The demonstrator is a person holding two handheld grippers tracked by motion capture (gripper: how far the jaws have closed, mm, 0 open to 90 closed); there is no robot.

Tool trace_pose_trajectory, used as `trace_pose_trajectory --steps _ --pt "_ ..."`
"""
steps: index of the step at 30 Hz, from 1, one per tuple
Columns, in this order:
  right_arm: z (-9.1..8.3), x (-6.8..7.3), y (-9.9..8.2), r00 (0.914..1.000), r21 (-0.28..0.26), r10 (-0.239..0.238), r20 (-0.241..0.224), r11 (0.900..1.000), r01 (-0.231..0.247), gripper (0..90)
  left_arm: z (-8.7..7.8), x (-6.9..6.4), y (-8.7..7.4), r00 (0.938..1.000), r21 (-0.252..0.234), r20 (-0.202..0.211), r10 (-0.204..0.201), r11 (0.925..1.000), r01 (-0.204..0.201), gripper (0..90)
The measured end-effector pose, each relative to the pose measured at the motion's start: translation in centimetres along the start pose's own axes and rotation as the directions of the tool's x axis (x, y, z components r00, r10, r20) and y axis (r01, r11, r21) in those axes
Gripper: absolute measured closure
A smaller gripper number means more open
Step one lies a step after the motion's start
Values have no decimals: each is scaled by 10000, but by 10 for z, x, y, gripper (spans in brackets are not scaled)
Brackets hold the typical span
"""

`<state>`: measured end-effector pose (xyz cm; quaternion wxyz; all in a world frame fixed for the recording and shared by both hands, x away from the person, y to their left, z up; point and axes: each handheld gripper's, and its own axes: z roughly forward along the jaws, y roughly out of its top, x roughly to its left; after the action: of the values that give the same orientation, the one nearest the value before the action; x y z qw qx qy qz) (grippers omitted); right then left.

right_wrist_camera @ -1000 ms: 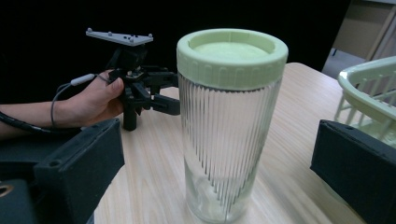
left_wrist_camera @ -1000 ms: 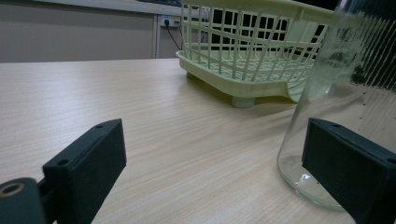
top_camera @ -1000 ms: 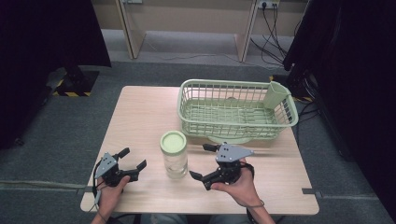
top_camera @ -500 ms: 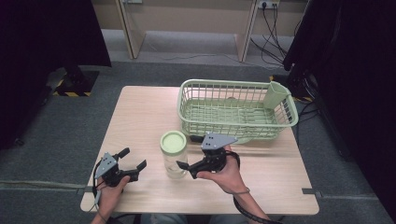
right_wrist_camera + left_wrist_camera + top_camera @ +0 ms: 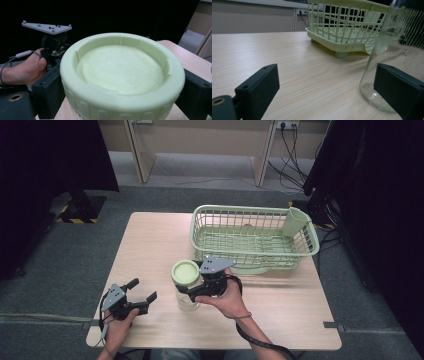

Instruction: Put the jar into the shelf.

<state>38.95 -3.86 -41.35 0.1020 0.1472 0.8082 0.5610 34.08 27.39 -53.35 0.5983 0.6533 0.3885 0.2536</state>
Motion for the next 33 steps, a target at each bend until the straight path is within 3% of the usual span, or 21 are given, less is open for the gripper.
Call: trace_pose_trajectory --steps 14,22,33 --pt "-10 9 -1 9995 -388 287 128 9988 -282 116 0 0 0 10000 -16 18 -28 10000 28 58" --pt "-41 19 14 9994 -876 154 314 9961 -126 116 0 0 0 10000 -3 9 -6 10000 6 58" --pt "-79 16 39 9972 -1433 210 723 9896 -104 116 0 0 0 10000 -6 -11 -14 10000 14 58"
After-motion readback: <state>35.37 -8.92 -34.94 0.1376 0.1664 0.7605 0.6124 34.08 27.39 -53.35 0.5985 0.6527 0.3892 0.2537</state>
